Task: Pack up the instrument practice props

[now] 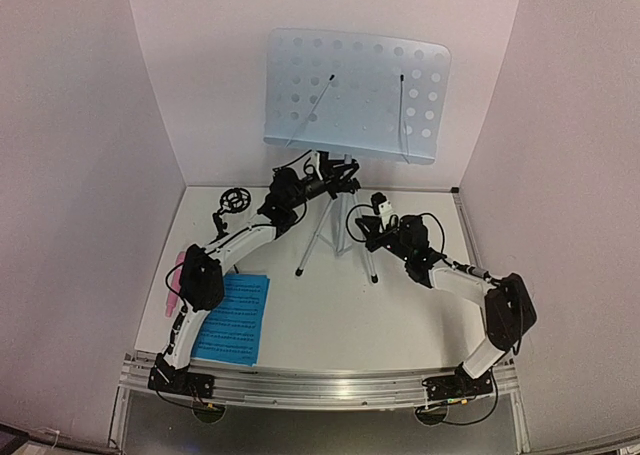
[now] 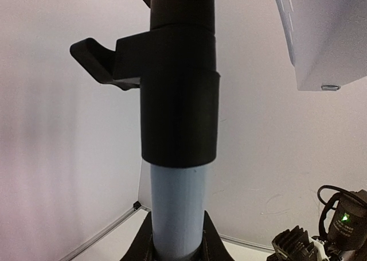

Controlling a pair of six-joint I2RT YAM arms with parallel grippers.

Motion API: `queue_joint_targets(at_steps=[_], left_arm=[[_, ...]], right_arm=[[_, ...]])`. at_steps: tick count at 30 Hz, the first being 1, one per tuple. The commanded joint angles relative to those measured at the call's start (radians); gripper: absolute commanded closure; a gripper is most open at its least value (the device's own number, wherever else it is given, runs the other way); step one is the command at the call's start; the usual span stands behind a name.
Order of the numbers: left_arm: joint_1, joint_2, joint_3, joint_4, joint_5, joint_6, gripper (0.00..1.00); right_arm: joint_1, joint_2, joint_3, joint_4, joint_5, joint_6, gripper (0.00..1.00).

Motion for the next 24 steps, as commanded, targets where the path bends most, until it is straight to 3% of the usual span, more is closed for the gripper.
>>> queue_joint_targets(at_steps=[1,8,15,24], left_arm=[[-0.031,-0.075,0.062,0.125,0.055,-0.092,1.0],[-0.037,-0.043,0.083,0.118,0.134,-0.046,1.0],[-0.022,-0.057,-0.026,0.147,0.2,0.077,0.99],[-0.019,-0.078,-0.073,0.232,0.218,0.167,0.64]], right_arm=[[-0.037,-0.052,0.131,0.346,0.117,0.102,1.0],[-0.037,-0.032,0.115,0.401,0.125,0.102,1.0],[-0.036,0.017,-0.063,0.512,0.117,0.039,1.0],[-0.032,0.041,-0.064,0.533,0.094,-0.012,1.0]])
